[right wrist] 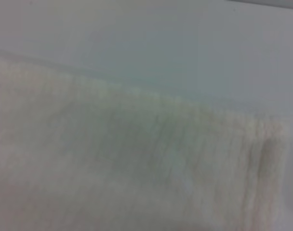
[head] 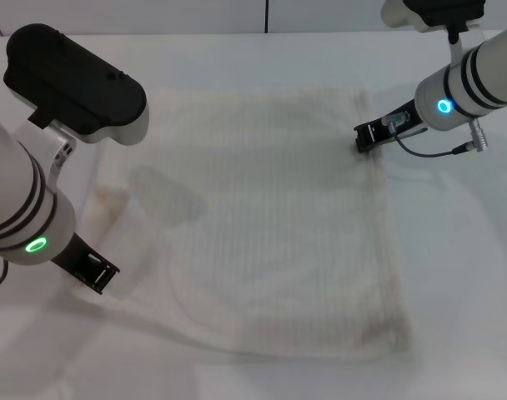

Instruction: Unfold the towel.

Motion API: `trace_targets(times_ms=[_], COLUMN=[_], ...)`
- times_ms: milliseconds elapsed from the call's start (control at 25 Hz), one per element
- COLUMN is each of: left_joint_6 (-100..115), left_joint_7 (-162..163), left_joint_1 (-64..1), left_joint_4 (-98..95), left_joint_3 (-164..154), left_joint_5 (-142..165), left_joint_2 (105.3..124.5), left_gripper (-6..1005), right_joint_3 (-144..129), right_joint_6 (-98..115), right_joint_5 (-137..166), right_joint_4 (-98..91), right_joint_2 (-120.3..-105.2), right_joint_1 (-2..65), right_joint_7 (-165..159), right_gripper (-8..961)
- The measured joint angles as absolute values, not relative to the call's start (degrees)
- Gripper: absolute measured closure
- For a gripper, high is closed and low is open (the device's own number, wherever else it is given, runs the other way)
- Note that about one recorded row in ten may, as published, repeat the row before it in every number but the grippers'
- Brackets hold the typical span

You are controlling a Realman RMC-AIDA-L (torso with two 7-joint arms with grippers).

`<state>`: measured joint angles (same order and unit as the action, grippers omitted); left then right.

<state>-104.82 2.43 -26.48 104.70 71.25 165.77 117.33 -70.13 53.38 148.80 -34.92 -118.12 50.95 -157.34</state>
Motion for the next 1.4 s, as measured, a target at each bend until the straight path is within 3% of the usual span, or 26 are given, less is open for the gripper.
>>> trace_targets(times_ms=[240,560,640,720,1000,1200,1280,1400], left_joint_6=[-104.4,-104.6,-104.7,-105.2,-102.1,-91.9,-86.7,-79.0], left_joint_7=[3.2,6.2,6.7,9.8,11.2,10.6,9.0,3.4], left_joint_1=[-26.5,-26.3,-26.3,-26.4,-29.0,-33.5,-35.1,-37.0], left_joint_4=[104.6,101.2,101.0,101.7,102.7,100.9,99.4,96.1], left_joint_3=[69.6,67.3,67.0,64.6,63.7,64.1,64.5,67.2], left_joint_5=[165.9,165.9,165.9,165.9,165.9,166.1,166.2,166.2], left_joint_2=[117.01,114.59,114.19,112.27,110.65,107.64,106.53,106.38], left_gripper=[841,826,711,597,592,590,588,587], right_joint_3=[-70.1,-70.5,-70.5,-70.6,-71.6,-74.5,-77.5,-80.4], right_joint_6=[53.5,53.6,53.6,53.6,54.1,56.3,55.0,52.7], right_joint_5=[148.9,149.0,149.0,149.0,149.0,149.0,148.6,148.5], right_joint_4=[-35.0,-35.1,-35.1,-35.2,-40.5,-55.2,-65.9,-73.0], right_joint_2=[-118.12,-118.12,-118.12,-118.12,-118.33,-118.99,-119.18,-119.3], right_joint_1=[51.0,50.8,50.8,50.7,49.3,44.7,39.7,36.1], right_joint_7=[-157.3,-157.2,-157.2,-157.2,-157.1,-156.7,-156.9,-156.9], right_gripper=[953,953,953,953,953,953,953,953])
